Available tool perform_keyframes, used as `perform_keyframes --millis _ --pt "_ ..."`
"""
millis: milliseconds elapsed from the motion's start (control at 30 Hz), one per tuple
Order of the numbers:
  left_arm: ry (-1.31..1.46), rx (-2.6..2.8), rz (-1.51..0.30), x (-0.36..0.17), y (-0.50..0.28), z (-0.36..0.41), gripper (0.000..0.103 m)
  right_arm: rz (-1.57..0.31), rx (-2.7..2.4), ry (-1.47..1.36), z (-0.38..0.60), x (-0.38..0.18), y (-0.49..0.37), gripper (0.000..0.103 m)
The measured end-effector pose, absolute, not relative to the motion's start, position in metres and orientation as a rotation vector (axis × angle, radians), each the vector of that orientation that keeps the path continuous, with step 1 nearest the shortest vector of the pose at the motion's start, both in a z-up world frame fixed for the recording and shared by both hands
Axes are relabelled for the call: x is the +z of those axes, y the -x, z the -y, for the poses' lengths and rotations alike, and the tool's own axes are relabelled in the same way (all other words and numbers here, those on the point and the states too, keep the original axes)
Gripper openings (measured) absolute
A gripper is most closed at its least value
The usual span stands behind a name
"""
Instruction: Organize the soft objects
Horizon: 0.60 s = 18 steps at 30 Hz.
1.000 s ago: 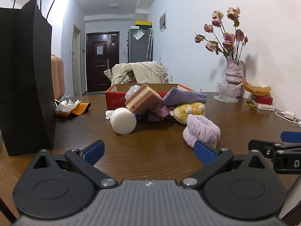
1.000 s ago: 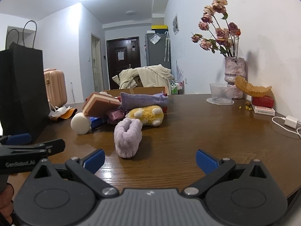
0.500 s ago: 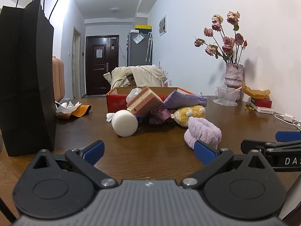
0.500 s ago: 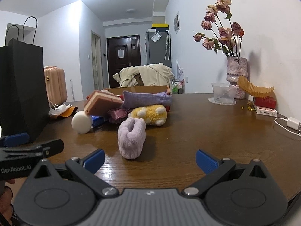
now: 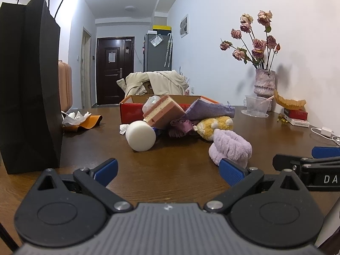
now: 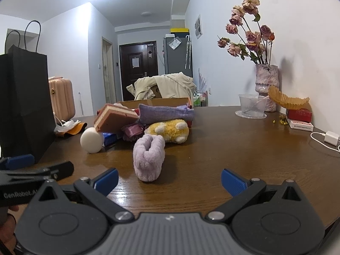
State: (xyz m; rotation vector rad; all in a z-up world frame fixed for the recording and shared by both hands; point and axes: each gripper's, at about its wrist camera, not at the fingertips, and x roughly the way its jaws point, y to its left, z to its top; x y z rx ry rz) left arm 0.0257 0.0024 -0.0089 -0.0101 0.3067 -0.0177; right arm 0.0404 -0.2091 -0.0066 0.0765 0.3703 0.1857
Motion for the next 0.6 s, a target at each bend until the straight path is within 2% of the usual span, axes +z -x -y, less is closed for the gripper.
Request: perform_keyframes --millis 600 --pt "-0.001 -0.012 -0.319 -0.004 -0.042 -0.001 0.103 -0.371 0.217 -0.082 0.21 -0.008 -0.061 0.103"
